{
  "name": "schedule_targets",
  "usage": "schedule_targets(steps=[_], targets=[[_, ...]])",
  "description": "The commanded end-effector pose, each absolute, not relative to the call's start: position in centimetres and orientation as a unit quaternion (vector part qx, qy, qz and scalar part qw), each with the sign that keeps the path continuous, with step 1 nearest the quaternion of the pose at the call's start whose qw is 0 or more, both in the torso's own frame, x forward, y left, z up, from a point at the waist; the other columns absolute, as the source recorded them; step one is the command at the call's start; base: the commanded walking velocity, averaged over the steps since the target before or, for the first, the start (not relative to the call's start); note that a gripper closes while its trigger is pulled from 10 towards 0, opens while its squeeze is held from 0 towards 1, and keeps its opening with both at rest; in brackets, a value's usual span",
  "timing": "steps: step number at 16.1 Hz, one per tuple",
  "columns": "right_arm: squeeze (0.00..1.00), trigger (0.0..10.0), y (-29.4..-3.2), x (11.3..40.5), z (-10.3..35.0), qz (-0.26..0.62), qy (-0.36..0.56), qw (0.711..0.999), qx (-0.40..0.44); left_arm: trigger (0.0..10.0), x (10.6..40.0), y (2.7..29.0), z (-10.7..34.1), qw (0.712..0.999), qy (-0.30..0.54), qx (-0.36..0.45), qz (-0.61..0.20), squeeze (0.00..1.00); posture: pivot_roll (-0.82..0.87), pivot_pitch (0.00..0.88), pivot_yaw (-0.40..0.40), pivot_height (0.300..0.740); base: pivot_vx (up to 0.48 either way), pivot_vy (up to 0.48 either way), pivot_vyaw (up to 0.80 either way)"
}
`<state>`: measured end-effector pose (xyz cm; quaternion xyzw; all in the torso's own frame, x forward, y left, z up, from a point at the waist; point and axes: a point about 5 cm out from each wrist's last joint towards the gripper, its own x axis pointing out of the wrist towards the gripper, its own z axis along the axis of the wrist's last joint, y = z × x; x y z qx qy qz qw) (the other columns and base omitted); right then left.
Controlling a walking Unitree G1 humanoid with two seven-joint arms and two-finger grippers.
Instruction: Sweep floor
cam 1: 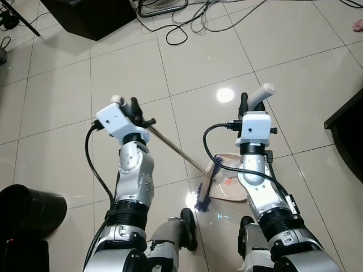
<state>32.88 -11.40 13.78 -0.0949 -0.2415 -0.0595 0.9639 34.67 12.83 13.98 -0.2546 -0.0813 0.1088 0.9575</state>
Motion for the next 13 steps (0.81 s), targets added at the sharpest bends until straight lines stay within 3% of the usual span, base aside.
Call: schedule_targets(steps=[1,4,8,10,13], targets=[[0.0,10.0,-10.6,32.5,11.8,-0.047,-0.195,0.976,-0.081,10.0,35.0,10.0,15.6,0.937,-0.075,-0.332,0.08,0.0,0.16,0.344,0.22,0.74,0.0,0.0,0.0],[0.0,10.0,-10.8,32.6,11.9,-0.046,-0.193,0.977,-0.078,10.0,34.7,9.3,16.3,0.926,-0.064,-0.368,0.047,0.0,0.16,0.329,0.222,0.74,0.0,0.0,0.0],[0.0,10.0,-11.1,33.1,12.1,-0.04,-0.193,0.977,-0.081,10.0,33.9,8.2,18.0,0.942,-0.068,-0.313,-0.096,0.0,0.15,0.3,0.209,0.74,0.0,0.0,0.0],[0.0,10.0,-11.4,33.2,12.3,-0.038,-0.197,0.976,-0.081,10.0,33.8,8.6,18.9,0.949,-0.083,-0.273,-0.133,0.0,0.15,0.283,0.202,0.74,0.0,0.0,0.0],[0.0,10.0,-12.2,32.9,12.6,-0.035,-0.21,0.975,-0.068,10.0,35.0,10.7,20.4,0.963,-0.117,-0.209,-0.127,0.0,0.14,0.249,0.191,0.74,0.0,0.0,0.0]])
